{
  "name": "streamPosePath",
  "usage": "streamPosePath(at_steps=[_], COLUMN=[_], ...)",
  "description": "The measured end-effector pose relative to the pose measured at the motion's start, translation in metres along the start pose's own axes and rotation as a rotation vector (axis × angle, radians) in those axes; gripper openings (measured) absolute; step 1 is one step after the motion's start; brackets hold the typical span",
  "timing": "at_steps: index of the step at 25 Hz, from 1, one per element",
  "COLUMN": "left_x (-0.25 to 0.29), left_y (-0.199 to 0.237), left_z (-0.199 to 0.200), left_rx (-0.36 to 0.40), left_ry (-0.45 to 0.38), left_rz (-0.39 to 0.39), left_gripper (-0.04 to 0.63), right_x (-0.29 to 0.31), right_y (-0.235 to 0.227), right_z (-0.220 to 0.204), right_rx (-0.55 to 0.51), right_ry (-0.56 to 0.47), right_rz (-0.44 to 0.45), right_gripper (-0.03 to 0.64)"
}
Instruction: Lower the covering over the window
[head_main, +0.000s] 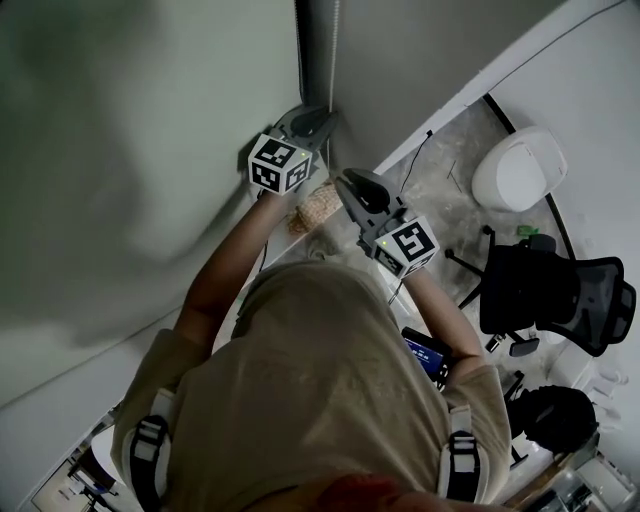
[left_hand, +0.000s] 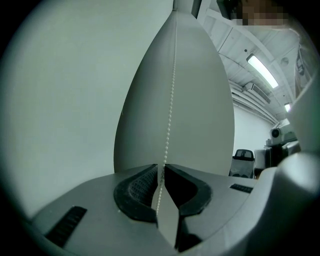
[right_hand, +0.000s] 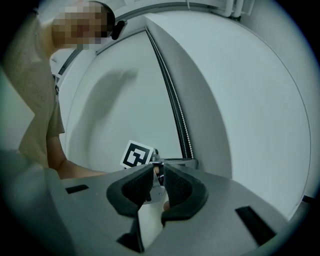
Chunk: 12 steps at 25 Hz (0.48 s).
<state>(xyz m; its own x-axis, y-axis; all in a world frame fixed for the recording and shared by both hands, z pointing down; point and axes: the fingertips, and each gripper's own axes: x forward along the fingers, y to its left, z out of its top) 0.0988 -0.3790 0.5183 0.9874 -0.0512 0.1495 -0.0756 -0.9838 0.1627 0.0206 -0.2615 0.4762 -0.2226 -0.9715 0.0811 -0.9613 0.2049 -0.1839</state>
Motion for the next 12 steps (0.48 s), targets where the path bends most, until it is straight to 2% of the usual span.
streamPosePath(at_steps=[2,7,12], left_x=[-0.005,-0.028,-0.055], left_y=[0.001,-0.013,-0.036], left_z=[0.004,0.005,-0.001], left_rx=[0.003,0.004,-0.029], left_ry=[-0.011,-0.017,-0.006], left_rz=[0.005,-0.003,0.018], left_gripper=[0.025,0.018,0.017], right_x=[0.005,0.008,0.005], right_y=[0.002,0.007,0.01], right_z=[0.003,0.012,0.036], right_rx=[-0.011,-0.028,-0.044], right_ry=[-0.012,-0.009,-0.097], right_rz=[0.015,0.03,0.029], right_gripper=[0.066,0.066,0.066])
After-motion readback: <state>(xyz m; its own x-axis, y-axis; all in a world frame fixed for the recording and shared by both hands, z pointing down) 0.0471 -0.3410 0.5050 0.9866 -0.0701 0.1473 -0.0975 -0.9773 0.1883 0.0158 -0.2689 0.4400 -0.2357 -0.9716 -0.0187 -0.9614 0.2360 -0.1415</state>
